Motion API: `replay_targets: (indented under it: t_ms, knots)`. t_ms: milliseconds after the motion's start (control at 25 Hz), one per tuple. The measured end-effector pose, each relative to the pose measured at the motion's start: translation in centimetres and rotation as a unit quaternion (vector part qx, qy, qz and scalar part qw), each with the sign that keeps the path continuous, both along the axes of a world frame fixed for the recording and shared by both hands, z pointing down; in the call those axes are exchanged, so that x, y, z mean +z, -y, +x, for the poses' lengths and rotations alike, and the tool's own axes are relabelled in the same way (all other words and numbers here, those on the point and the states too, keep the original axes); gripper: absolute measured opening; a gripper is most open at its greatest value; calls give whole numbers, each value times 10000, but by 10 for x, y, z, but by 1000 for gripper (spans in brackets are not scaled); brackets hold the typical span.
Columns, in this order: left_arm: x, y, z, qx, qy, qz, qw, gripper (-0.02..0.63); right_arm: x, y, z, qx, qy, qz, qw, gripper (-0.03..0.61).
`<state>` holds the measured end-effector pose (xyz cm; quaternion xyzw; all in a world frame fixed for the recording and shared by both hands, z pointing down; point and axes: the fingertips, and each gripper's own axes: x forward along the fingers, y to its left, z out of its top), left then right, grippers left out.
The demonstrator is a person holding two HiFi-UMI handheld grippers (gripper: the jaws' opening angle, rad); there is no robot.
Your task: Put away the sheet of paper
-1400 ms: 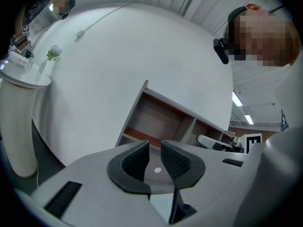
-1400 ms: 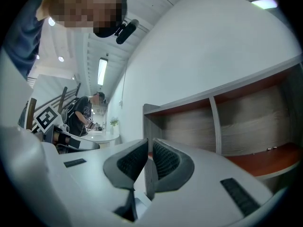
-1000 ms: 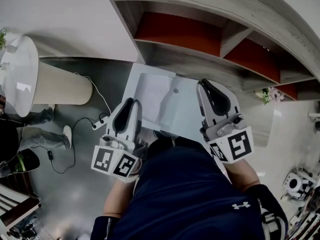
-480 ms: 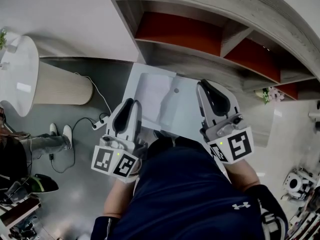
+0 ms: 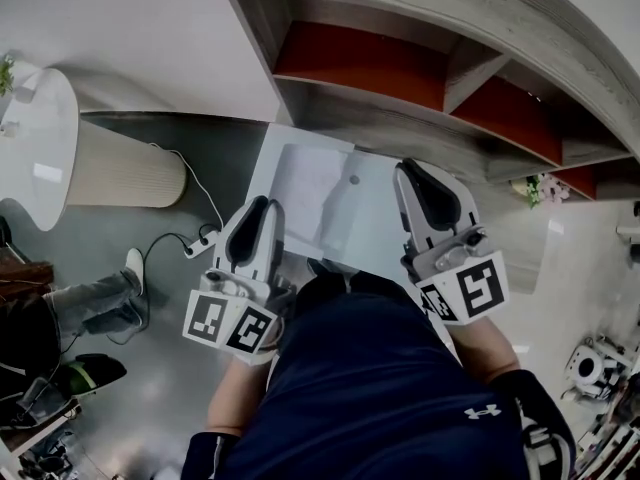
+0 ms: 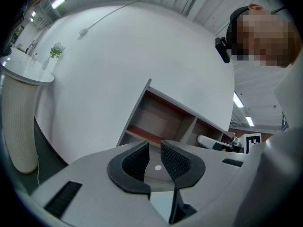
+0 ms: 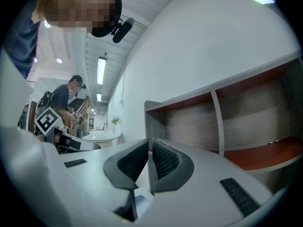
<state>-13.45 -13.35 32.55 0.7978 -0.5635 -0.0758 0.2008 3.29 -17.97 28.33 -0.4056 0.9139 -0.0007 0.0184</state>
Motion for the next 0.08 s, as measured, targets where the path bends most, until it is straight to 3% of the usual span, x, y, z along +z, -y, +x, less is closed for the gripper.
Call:
replay_targets:
  t_ms: [80]
  knots:
    - [0, -1, -1, 5, 1, -2, 10000, 84, 0, -1, -1, -1, 0, 5, 10000, 32]
